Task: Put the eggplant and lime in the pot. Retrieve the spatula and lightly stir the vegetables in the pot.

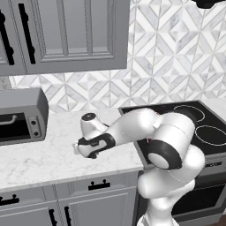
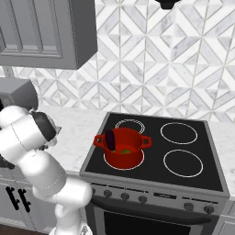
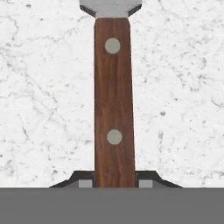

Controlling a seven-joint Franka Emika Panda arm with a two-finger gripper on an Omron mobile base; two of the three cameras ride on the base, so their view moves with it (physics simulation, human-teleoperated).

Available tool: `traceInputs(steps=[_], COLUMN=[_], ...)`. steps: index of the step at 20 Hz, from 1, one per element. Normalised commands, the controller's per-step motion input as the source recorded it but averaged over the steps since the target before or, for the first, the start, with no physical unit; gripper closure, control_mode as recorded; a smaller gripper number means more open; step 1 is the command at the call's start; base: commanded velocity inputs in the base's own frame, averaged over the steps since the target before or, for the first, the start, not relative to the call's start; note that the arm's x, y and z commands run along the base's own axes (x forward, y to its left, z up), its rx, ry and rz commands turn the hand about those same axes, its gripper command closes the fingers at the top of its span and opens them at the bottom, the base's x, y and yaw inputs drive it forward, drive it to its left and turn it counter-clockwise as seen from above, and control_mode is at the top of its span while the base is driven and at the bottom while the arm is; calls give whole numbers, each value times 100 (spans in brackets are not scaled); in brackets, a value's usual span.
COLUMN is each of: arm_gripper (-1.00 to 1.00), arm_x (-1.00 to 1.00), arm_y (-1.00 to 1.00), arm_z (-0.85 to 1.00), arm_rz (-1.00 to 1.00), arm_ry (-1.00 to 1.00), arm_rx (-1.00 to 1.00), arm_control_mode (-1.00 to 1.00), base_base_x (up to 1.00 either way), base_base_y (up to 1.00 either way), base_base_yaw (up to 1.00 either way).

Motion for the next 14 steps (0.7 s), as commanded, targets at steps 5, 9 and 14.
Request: traceInputs(steps=[5, 9, 14], arm_gripper=[100, 100, 100], arm_x=[-47, -40, -32], arm_y=[-32, -56, -70], arm_z=[100, 99, 82], arm_rz=[9, 14, 18], arm_ry=[0, 3, 4], arm_rx=[0, -7, -21], arm_control_mode=[-100, -100, -100], base_base_x=[0, 0, 0], base_base_y=[0, 0, 0], base_base_yaw=[0, 0, 0])
